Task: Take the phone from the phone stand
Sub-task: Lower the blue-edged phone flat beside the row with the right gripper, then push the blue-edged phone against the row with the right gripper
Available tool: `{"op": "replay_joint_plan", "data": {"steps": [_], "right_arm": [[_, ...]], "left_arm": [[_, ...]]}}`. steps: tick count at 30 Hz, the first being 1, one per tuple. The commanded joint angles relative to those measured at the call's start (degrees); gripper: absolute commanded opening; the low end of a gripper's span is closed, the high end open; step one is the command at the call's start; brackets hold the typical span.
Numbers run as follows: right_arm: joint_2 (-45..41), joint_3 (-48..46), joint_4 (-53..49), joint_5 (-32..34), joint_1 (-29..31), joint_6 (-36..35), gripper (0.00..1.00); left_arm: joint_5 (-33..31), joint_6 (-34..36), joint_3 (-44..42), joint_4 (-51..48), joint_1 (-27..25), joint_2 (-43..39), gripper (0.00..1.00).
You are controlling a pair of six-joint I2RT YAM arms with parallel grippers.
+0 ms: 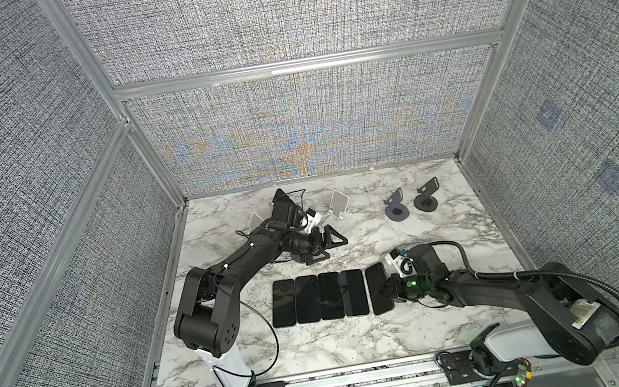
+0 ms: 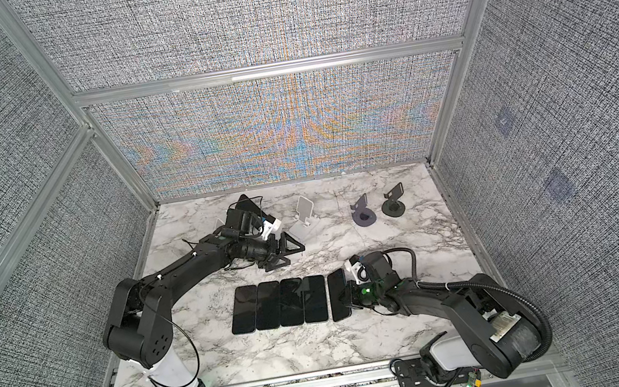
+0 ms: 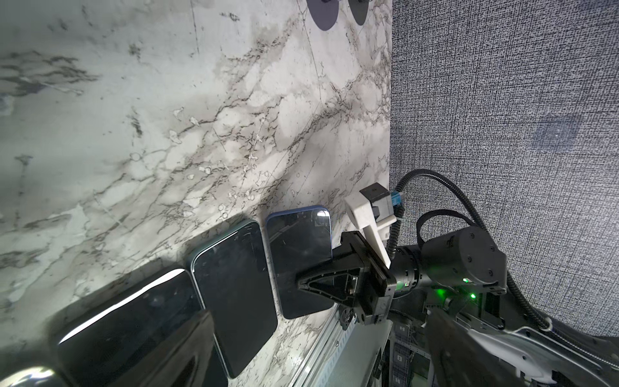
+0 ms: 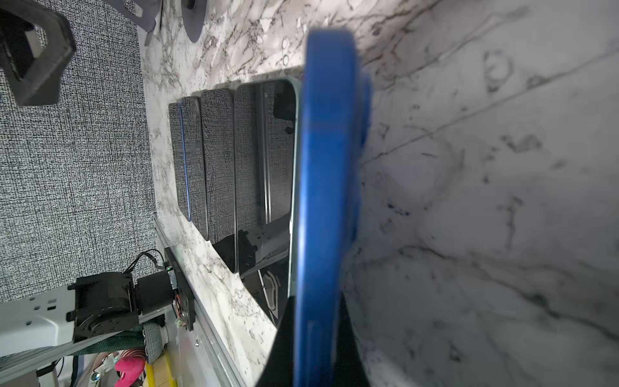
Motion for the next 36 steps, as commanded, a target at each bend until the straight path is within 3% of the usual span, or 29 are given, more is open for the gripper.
{"op": "replay_joint_plan", "data": {"steps": [1, 15, 19, 28, 36], "right_arm": [[0.6, -0.1, 3.4, 1.0, 0.1, 0.4, 0.00], [3.9, 0.6, 3.5, 1.2, 0.6, 0.0, 0.01], [3.7, 1.2, 1.5, 1.7, 0.6, -0.9, 0.13], [3.6, 3.4, -3.3, 2.8, 0.6, -3.0, 0.32], [1.0, 7.1, -14.7, 7.3, 0.6, -6.8, 0.47]], "left_arm": [[0.0, 0.9, 0.4, -0.1, 0.2, -0.5, 0.99], [0.1, 0.9, 0.4, -0.1, 0.5, -0.7, 0.99], [0.1, 1.0, 0.4, -0.1, 0.5, -0.8, 0.99], [0.2, 1.4, 0.6, -0.4, 0.5, -1.0, 0.99], [0.1, 1.7, 0.8, -0.8, 0.5, -1.2, 0.99]]}}
